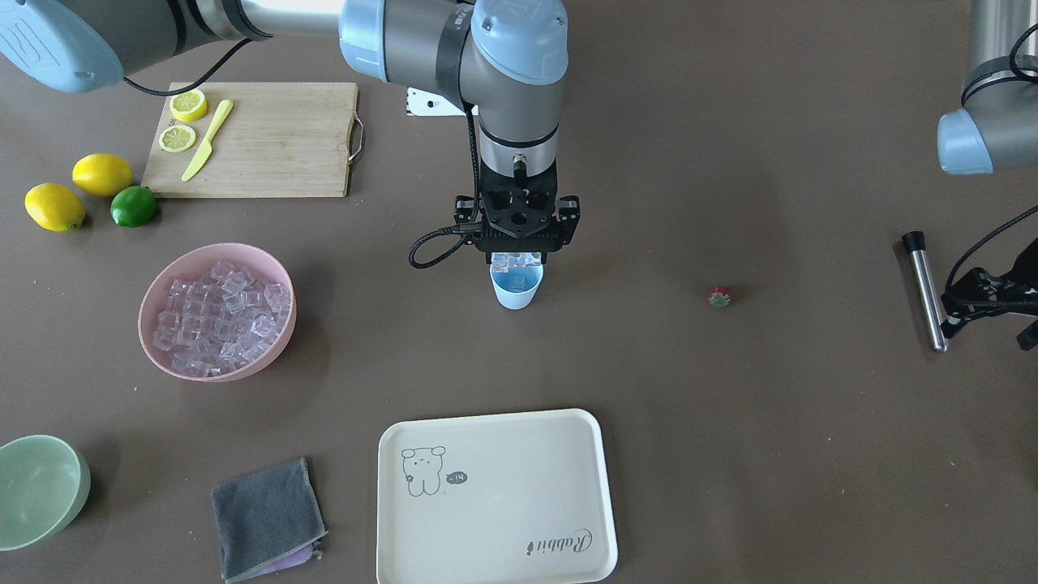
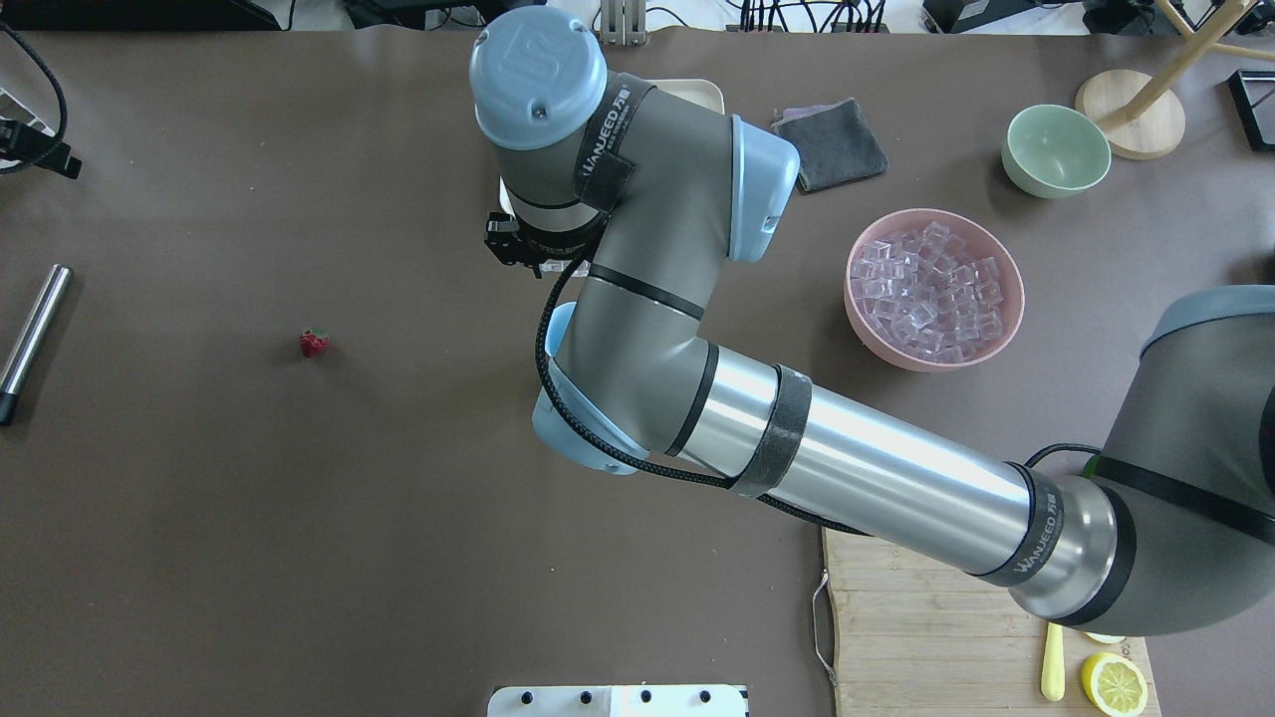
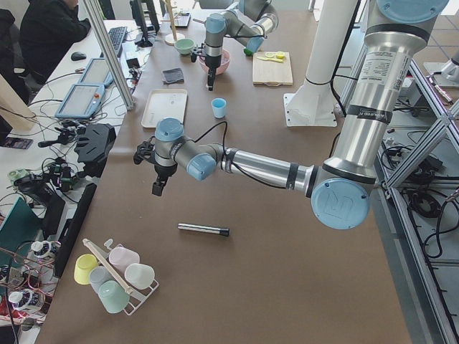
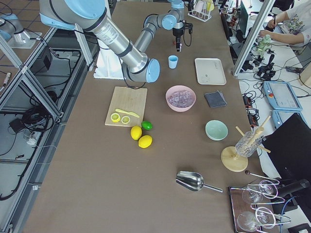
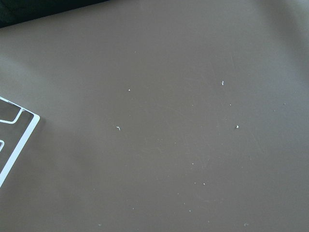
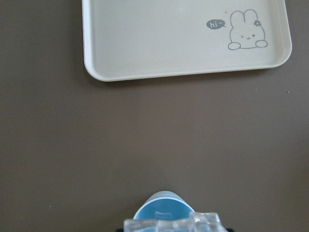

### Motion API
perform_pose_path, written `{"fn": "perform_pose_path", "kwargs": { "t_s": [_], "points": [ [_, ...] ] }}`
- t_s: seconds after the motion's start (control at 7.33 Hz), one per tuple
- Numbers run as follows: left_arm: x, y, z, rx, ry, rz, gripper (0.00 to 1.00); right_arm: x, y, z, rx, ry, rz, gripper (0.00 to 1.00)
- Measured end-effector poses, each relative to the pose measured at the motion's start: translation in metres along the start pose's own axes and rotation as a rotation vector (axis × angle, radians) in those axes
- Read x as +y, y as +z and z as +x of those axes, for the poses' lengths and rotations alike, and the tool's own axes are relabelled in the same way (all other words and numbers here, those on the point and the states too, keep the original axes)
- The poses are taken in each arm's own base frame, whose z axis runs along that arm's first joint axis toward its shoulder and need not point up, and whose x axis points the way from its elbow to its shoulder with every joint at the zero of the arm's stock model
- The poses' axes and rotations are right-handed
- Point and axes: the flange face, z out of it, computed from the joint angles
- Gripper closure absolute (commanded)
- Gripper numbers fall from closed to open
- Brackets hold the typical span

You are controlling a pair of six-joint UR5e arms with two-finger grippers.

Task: Mash ice and strawberries in cup
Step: 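Carry the ice with the right gripper over the light-blue cup, then lower the right gripper into the cup and release the ice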

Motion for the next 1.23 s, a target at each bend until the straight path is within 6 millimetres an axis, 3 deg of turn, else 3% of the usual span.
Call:
{"fn": "perform_pose_path", "kwargs": {
  "t_s": [0.55,1.23],
  "points": [
    [0.0,0.001,0.0,0.0,-0.002,-0.001,0.02,0.021,0.029,0.0,0.016,-0.013,0.001,1.0],
    [-0.004,-0.001,0.002,0.002,0.001,0.004,0.02,0.029,0.041,0.0,0.033,-0.021,0.001,1.0]
  ]
}}
